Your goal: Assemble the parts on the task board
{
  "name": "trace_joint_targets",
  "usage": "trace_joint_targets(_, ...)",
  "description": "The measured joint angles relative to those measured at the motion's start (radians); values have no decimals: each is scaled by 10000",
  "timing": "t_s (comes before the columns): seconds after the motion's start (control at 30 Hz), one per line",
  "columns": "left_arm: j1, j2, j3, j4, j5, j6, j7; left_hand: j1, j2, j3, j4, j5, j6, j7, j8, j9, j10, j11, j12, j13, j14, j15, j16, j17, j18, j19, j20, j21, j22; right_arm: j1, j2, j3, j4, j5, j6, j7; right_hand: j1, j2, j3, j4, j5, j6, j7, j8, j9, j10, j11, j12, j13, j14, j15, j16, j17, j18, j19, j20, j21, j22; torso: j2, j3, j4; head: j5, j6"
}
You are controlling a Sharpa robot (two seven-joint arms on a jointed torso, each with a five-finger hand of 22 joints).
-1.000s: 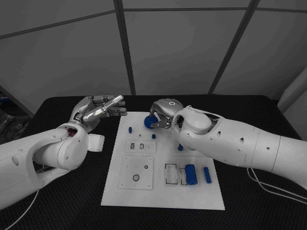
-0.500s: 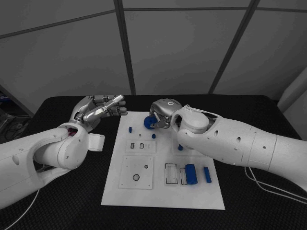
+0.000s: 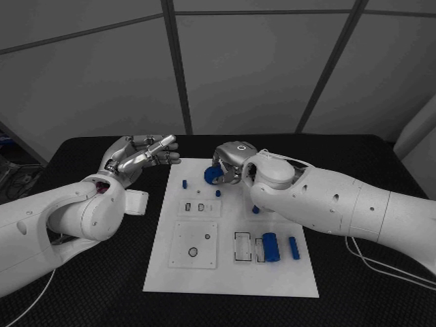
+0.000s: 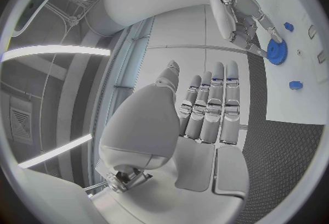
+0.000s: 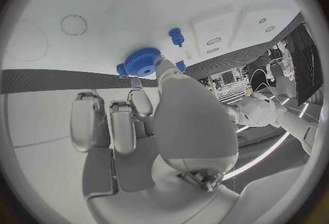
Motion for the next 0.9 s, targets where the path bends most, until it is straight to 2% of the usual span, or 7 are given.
trace_joint_targets(0.1,0,2,0,-3,0,4,-5,0,0,0,0,0,0,0,0,0,0,0,0,0,0,0,0,0,0,0,0,0,0,0,12,0,-11,54,60,8,-139,-149,-24,139,-97,-86,35,-42,0,0,0,0,-18,0,0,0,0,1,-36,36,0,-10,0,1,0,0,-7)
trace_joint_targets(0.27,0,5,0,-7,0,9,-12,0,0,0,0,0,0,0,0,0,1,0,0,0,0,0,0,0,1,0,0,0,0,0,18,-2,-11,155,126,37,-402,-143,-39,203,-97,-216,19,-86,1,-36,36,0,-9,36,36,0,-1,0,-10,62,0,-7,2,5,-6,7,-10)
trace_joint_targets(0.4,0,6,0,-8,0,12,-19,0,0,0,0,0,0,0,0,0,0,0,0,0,-35,35,-16,-1,0,0,0,0,-9,0,-6,-2,0,245,168,64,-784,55,7,249,48,-204,2,-56,43,-36,36,80,107,36,35,38,-1,1,1,73,0,33,2,5,-7,11,-6)
trace_joint_targets(0.63,1,6,0,-11,0,12,-59,0,0,0,0,0,-36,36,0,0,-20,20,0,0,-35,35,-47,1,0,0,0,0,-8,13,-39,7,1,379,240,76,-1321,673,211,227,496,218,-57,111,87,39,-38,198,236,36,35,37,-1,0,1,73,-1,34,3,5,-7,15,-11)
trace_joint_targets(0.87,1,-1,0,-12,0,12,-100,0,0,27,-27,0,-36,36,0,-9,-36,36,0,0,-35,35,-47,10,0,0,0,0,-7,2,-152,-1,-2,502,338,52,-1584,928,212,226,813,243,-33,149,66,40,-38,260,298,36,35,76,-2,0,1,73,-1,34,2,4,-7,8,-12)
trace_joint_targets(0.9,1,-1,0,-12,0,12,-104,0,0,27,-27,0,-36,36,0,-8,-36,36,0,0,-35,35,-47,11,-1,0,0,0,-7,1,-176,-2,7,514,346,48,-1626,885,212,226,832,243,-33,120,59,39,-38,260,305,36,35,76,-2,0,2,72,-1,34,2,3,-7,8,-13)
